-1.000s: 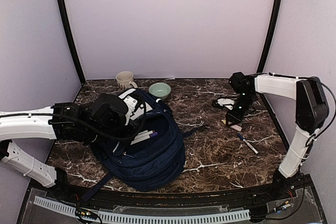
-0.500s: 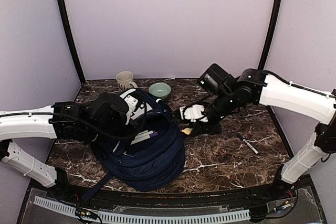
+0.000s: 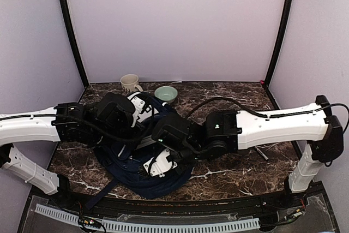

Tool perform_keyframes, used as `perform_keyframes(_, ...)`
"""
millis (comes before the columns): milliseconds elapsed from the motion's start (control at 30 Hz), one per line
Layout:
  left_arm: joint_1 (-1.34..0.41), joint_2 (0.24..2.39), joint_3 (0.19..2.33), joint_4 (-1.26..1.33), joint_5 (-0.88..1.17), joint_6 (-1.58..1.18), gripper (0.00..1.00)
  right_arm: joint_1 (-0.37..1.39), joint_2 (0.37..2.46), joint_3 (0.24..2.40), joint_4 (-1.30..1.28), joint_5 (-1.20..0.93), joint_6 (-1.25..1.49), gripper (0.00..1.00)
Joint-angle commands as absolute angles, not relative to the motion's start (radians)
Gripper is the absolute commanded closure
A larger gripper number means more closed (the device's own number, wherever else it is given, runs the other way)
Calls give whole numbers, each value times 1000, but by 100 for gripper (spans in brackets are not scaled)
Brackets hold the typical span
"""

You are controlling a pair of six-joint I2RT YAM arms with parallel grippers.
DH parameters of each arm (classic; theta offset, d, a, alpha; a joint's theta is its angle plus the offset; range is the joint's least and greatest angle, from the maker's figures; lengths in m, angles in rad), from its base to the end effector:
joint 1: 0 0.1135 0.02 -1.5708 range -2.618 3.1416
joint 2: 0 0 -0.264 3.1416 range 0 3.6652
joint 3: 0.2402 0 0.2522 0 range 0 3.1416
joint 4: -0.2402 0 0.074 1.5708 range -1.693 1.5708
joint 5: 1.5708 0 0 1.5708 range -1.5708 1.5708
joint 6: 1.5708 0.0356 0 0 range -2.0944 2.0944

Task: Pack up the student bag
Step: Place the pen in the upper front pocket of the bag.

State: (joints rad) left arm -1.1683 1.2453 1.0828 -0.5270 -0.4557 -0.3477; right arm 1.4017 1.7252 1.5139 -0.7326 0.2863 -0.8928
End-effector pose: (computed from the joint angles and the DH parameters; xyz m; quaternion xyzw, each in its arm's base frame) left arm 0.1197 -0.2412 0.3158 0.2631 0.8464 -0.1373 0.4422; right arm 0.0732 0.3691 0.2941 -0.8403 0.4271 -0.0545 0.3295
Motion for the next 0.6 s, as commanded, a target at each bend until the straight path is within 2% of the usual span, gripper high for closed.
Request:
perform_keyframes(0, -1161, 1206, 1140, -443, -468, -336, 100, 1405, 1767, 1497, -537, 478, -988, 86)
perform_keyframes(433, -1161, 1180, 1128, -463, -475, -348, 100, 1384, 1882, 1521, -383, 519, -1025, 83)
perform_keyframes(567, -1161, 1168, 1122, -463, -471, -348, 100, 1373, 1909, 1472, -215, 592, -1067, 75)
